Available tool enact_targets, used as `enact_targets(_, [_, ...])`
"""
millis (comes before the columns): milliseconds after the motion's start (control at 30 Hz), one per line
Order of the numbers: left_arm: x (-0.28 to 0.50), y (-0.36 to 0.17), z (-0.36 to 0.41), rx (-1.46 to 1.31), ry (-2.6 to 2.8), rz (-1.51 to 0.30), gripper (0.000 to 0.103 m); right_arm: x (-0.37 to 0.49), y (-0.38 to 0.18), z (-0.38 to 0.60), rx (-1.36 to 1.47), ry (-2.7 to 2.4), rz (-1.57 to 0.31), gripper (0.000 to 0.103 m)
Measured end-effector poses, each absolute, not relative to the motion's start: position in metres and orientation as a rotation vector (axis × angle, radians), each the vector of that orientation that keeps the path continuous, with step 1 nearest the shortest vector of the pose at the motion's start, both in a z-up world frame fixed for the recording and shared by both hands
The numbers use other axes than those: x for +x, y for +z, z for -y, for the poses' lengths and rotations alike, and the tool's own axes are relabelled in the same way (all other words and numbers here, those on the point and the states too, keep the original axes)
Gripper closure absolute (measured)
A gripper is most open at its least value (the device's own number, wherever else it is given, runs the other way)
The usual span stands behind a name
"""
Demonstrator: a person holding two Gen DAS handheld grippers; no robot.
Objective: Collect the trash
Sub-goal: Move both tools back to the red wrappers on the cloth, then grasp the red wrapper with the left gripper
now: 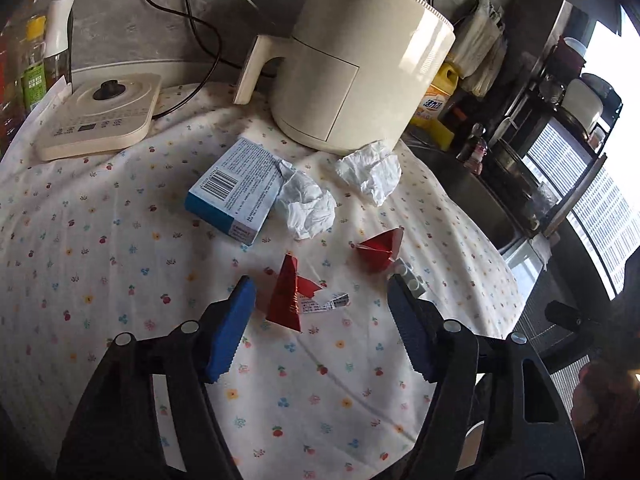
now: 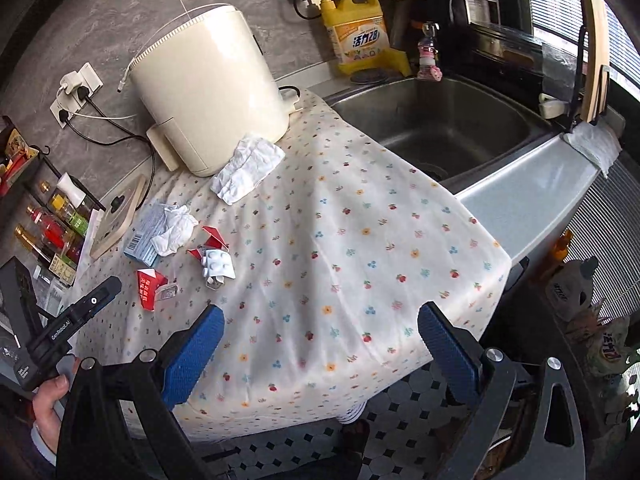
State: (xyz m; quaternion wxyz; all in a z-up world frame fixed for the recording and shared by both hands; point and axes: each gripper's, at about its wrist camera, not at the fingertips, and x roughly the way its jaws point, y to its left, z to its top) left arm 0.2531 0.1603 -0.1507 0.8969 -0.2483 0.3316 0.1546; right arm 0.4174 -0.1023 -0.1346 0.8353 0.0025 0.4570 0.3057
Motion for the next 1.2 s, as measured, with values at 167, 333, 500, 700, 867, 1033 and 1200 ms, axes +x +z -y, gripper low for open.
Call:
enact_targets(167, [0.265,-0.17,-0.177,-0.535,0.297,-0.743,0.054,0.42,-0.135,0.055,-0.051,0.695,-0.973,0.008])
enact_targets(333, [0.271,-0.183,-0.185,-0.541,0.309,-0.766,0.087,0.42,-0.139,0.013,-0.124,0.743,-0.983,0.008])
enact_targets(500, [0.258,-0.172,-0.197,-0.538,0.334,-0.724,0.087,0.424,-0.149,-0.026,-0.187,0.782,-0.999,0.008])
enact_targets(700, [0.231,-0.166,-0.221,-0.565,0.397,-0.694,0.087,0.429,-0.165,-0.068,-0.274,0.819,-1.017,0.008])
enact_targets(867, [0.209,-0.164,-0.233,-0.588,0.45,-0.679,0.087,0.436,-0.182,-0.096,-0.366,0.818,-1.028,0.016])
enact_targets(1033, [0.19,-0.166,-0.24,-0.609,0.496,-0.675,0.087,0.442,-0.195,-0.115,-0.429,0.818,-1.053,0.04])
enact_targets(1200, [0.183,-0.164,-0.241,-0.615,0.514,-0.664,0.087,0.444,-0.186,-0.128,-0.398,0.888,-1.056,0.072])
